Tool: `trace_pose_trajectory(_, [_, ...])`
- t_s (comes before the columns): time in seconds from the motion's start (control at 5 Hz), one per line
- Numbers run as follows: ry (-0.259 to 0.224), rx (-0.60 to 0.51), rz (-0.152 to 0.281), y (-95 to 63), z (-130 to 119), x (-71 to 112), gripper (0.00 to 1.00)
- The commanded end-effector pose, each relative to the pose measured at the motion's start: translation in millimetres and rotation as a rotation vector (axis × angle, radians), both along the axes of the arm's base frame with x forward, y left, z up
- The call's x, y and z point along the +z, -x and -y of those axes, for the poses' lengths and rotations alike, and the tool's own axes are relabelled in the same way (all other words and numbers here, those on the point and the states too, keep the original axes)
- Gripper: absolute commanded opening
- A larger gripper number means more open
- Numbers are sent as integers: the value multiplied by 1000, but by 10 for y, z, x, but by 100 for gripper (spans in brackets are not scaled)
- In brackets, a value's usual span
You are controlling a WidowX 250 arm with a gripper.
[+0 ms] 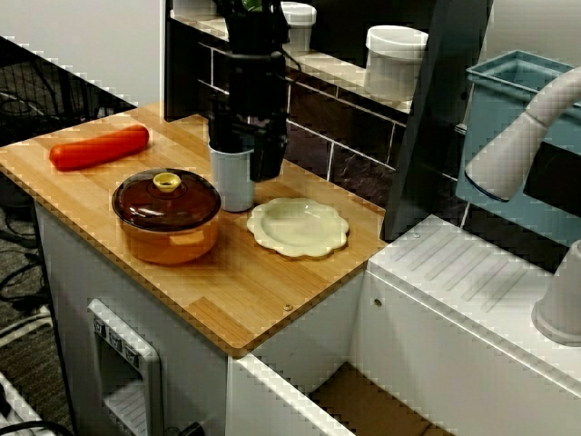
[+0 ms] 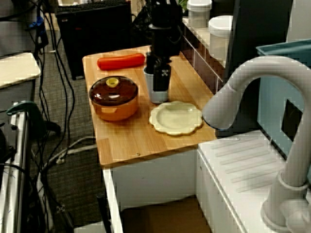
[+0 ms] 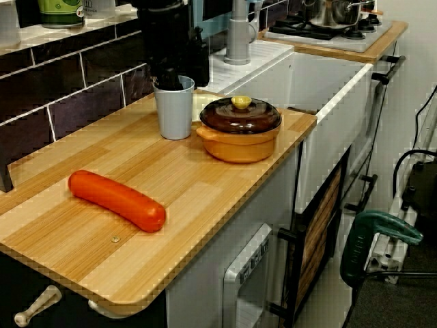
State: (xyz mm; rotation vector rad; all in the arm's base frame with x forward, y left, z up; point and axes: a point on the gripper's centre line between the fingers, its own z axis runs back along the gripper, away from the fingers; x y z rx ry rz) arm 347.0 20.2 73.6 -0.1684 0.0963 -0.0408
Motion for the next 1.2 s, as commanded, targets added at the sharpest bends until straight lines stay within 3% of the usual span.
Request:
trace_pose_trajectory(0.0, [5, 10, 113, 62, -72, 434, 100])
trace_pose_trajectory(0.6, [63, 62, 153, 46, -234, 814, 100])
trace_pose_trajectory(0.8, [59, 81, 197, 126, -439, 904, 100])
trace_pose_trajectory(1.0, [1, 130, 220, 206, -648, 898, 100])
